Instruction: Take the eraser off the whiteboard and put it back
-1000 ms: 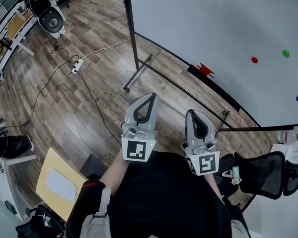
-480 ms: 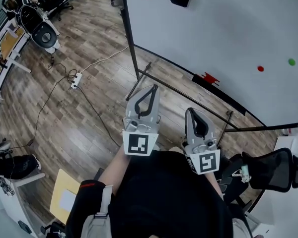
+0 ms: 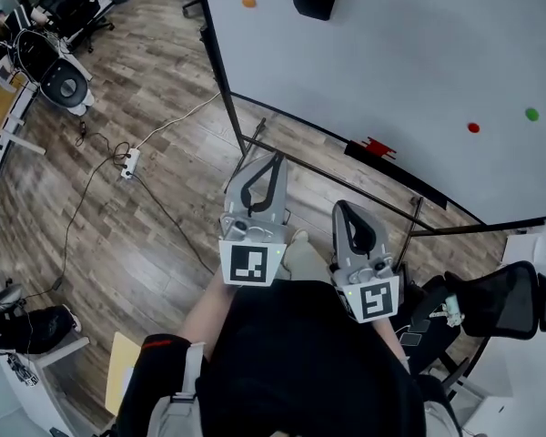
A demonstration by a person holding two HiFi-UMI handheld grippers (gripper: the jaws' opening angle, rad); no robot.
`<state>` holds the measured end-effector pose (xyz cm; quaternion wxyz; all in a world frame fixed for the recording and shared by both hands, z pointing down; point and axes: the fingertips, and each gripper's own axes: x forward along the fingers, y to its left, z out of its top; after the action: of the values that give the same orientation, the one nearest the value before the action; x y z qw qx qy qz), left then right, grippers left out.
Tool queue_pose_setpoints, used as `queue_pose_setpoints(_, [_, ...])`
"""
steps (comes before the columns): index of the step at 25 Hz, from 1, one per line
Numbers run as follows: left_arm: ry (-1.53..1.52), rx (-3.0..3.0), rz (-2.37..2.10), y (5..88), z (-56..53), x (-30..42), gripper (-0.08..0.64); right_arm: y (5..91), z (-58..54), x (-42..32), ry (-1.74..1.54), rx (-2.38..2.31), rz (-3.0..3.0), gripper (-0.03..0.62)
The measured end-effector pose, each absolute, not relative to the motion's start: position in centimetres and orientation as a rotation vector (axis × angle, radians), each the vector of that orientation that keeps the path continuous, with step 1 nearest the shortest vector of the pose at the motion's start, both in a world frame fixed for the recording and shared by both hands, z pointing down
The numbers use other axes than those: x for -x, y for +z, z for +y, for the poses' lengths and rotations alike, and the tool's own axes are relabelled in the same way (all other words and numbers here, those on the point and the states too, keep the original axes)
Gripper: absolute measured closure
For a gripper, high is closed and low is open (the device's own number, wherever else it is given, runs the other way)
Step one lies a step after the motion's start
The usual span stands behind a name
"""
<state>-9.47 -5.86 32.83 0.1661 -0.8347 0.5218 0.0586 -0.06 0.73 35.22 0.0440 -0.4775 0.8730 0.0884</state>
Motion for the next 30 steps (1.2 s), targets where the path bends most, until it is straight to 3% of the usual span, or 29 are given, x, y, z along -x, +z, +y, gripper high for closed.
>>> queue_pose_setpoints(30, [0.195, 2.240, 1.500, 26.4, -21.9, 4.1, 0.557, 35.3, -14.8, -4.3, 0.288, 1.326, 2.673, 0.591])
